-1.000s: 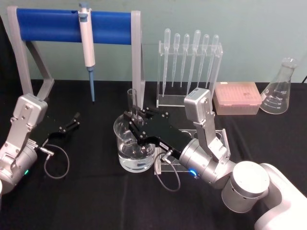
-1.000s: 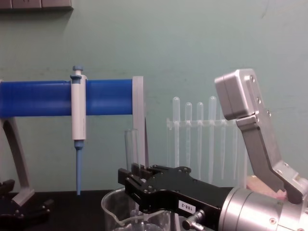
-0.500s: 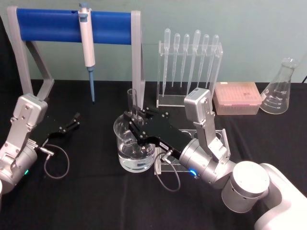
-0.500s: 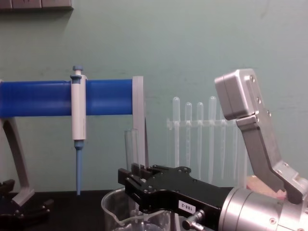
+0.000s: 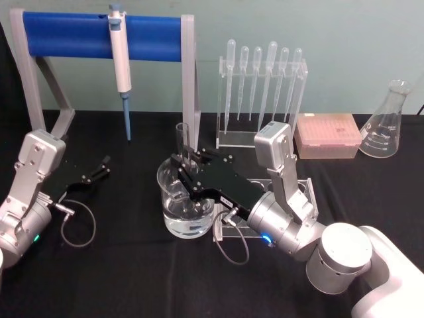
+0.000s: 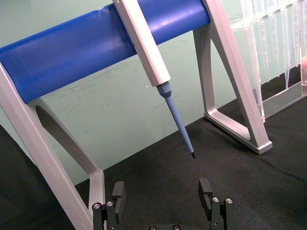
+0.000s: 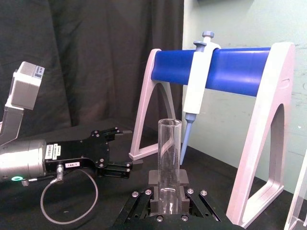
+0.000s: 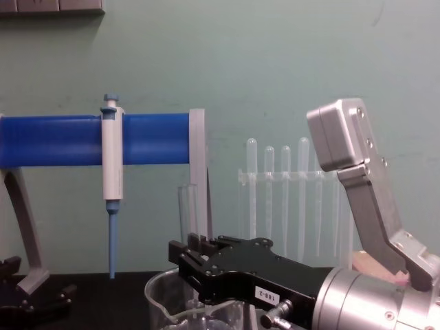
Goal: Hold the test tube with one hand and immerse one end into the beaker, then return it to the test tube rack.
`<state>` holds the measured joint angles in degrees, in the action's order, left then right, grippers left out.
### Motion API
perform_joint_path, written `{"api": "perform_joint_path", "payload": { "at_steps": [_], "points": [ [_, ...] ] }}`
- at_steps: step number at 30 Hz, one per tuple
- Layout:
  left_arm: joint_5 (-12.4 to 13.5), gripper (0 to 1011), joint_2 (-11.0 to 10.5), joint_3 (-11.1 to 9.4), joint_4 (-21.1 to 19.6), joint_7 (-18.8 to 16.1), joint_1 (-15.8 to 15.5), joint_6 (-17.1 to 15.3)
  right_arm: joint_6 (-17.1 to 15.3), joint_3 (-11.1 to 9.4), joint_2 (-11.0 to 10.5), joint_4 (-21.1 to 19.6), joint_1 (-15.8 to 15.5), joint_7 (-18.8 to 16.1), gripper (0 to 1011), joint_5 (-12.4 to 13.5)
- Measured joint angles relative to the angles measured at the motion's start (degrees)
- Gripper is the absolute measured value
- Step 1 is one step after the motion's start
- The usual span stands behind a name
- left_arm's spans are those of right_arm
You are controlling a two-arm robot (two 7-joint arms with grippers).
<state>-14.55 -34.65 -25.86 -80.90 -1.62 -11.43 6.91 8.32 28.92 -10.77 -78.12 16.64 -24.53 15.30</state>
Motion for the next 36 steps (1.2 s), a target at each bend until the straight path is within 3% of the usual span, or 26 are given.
{"api": "perform_joint_path", "payload": {
  "at_steps": [36],
  "points": [
    [0.0,1000,0.0,0.0,0.0,0.0,0.0,0.0,0.0,0.0,0.0,0.0,0.0,0.0,234,0.0]
  ]
}}
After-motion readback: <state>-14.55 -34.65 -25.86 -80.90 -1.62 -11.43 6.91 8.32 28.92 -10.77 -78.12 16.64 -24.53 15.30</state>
